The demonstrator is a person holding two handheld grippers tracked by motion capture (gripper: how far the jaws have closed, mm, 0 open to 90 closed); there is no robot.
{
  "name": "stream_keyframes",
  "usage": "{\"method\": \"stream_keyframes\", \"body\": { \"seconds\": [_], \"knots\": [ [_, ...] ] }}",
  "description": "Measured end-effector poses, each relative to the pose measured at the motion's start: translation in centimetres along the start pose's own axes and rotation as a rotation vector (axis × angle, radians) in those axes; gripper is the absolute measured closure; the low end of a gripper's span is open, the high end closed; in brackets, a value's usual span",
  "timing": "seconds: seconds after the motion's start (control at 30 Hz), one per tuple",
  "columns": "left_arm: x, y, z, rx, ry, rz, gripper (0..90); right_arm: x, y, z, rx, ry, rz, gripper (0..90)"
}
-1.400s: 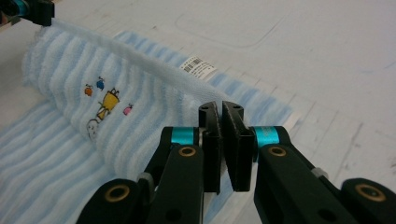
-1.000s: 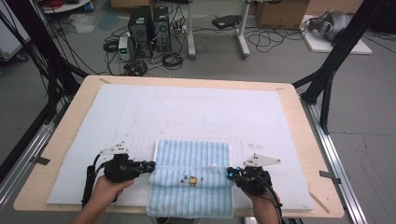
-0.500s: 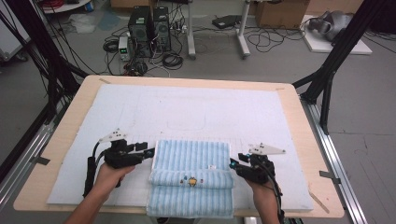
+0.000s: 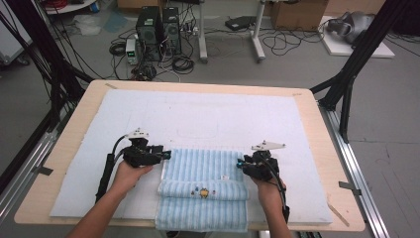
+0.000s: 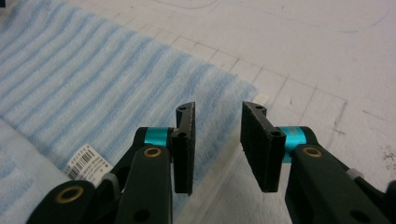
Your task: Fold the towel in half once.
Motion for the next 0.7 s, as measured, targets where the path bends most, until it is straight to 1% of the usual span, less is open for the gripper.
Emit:
{"method": "stream_keyframes", "body": {
  "seconds": [0.07,0.1,0.13,0.17,0.2,0.23,0.27,0.3,0.33,0.37,0.4,0.47,0.5,0.53,0.6,0.67,0.7],
  "knots": [
    [-0.1,0.2,0.3,0.021,0.010,0.006,58.0,-0.2,0.1,0.4,0.006,-0.002,0.004,63.7],
    [-0.2,0.3,0.6,0.034,0.020,0.000,60.1,-0.2,0.2,0.5,0.010,0.004,0.002,64.2],
    [-0.3,0.5,0.9,0.056,0.031,0.000,64.0,-0.2,0.3,0.6,0.017,0.006,-0.001,66.5],
    [-0.3,0.6,1.2,0.069,0.032,0.002,69.5,-0.2,0.4,0.7,0.023,0.005,-0.003,69.5],
    [-0.4,0.6,1.4,0.077,0.047,-0.004,75.4,-0.1,0.5,0.7,0.026,0.005,-0.011,75.3],
    [-0.4,0.6,1.4,0.070,0.060,-0.001,82.9,-0.1,0.5,0.7,0.025,-0.013,-0.007,81.0],
    [-0.5,0.6,1.3,0.063,0.051,0.000,85.6,-0.1,0.5,0.8,0.028,-0.027,0.006,84.6],
    [-0.5,0.5,1.2,0.053,0.052,0.001,86.1,0.0,0.5,0.8,0.031,-0.036,0.007,85.9],
    [-0.5,0.5,1.0,0.039,0.042,0.005,86.7,0.0,0.6,0.9,0.037,-0.047,0.009,87.0],
    [-0.4,0.4,0.8,0.030,0.030,0.017,86.9,0.1,0.5,0.8,0.028,-0.072,0.015,87.4],
    [-0.4,0.2,0.5,0.009,0.014,0.026,87.0,0.2,0.5,0.6,0.018,-0.078,0.020,87.5],
    [-0.4,0.0,-0.2,-0.039,-0.045,0.053,87.2,0.2,0.2,0.1,-0.013,-0.089,0.038,87.6],
    [-0.2,0.0,-0.5,-0.055,-0.068,0.060,87.1,0.1,0.1,-0.3,-0.032,-0.084,0.043,87.6],
    [-0.1,0.0,-0.7,-0.063,-0.089,0.062,87.1,0.0,0.1,-0.6,-0.040,-0.084,0.049,87.5],
    [0.5,0.2,-0.8,-0.066,-0.101,0.048,87.1,-0.2,0.3,-1.0,-0.039,-0.088,0.062,87.5],
    [0.9,0.6,-0.9,-0.081,-0.135,0.037,87.1,-0.7,0.8,-1.3,-0.039,-0.091,0.081,87.5],
    [1.0,0.8,-0.8,-0.080,-0.146,0.029,87.0,-0.9,1.0,-1.4,-0.042,-0.081,0.094,87.4]
  ]
}}
Point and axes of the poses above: each handheld gripper's, and its own axes: y roughly forward along the jaws, z roughly out of its underside, x roughly to its left, the point moved 7 cm from there along y, roughly forward along the jaws, and after that the axes turned 11 degrees about -x, right-handed, at the moved point
